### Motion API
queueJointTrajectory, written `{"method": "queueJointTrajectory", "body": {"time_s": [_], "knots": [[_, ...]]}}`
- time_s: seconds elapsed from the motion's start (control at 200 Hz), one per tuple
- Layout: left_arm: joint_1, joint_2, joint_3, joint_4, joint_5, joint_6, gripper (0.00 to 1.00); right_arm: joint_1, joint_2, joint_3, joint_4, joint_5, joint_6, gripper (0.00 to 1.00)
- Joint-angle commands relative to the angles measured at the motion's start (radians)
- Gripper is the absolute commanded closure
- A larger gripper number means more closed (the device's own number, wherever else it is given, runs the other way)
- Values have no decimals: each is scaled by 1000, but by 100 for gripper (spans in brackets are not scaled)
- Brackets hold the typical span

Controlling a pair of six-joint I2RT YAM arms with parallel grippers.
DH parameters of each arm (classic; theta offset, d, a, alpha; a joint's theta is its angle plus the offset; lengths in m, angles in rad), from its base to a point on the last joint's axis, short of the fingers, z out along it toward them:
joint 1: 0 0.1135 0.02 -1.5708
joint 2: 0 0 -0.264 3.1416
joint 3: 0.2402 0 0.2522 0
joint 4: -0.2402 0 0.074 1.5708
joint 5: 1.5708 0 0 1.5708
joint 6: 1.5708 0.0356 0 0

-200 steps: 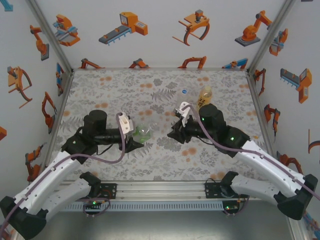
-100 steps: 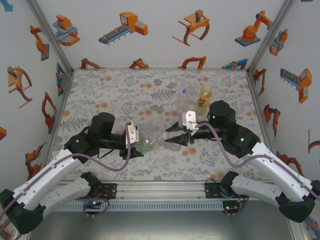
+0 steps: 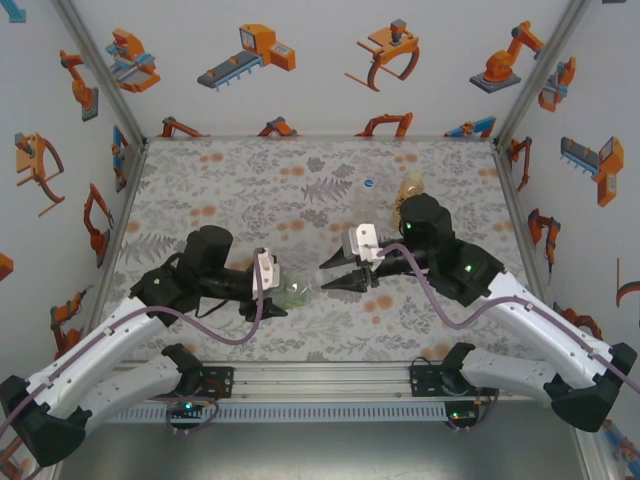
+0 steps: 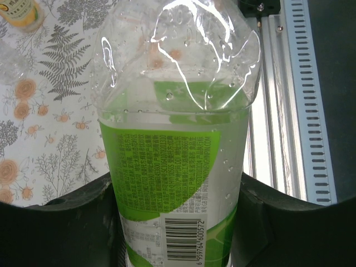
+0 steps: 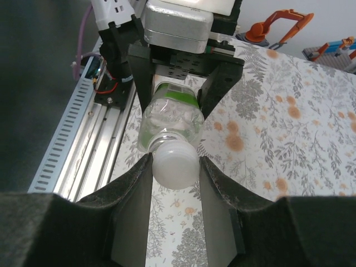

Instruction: Screw on the bottle caps

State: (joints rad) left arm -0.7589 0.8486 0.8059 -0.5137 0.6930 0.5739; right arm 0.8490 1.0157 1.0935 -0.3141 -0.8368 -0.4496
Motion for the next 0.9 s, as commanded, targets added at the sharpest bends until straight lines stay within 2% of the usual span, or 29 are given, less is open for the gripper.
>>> {"method": "queueJointTrajectory", "body": {"time_s": [0.0, 0.32, 0.646, 0.896], "knots": [[-5, -9, 35, -14, 28, 25, 100, 12, -2, 14, -3, -47, -31, 83], [-5, -19, 35, -14, 24, 26, 100, 22, 11, -8, 5, -55, -44, 84], [-5, -28, 32, -11, 24, 28, 100, 27, 11, -6, -57, 3, -103, 85], [-5, -26, 31, -9, 34, 30, 100, 31, 4, -16, -29, 54, -110, 86]]}}
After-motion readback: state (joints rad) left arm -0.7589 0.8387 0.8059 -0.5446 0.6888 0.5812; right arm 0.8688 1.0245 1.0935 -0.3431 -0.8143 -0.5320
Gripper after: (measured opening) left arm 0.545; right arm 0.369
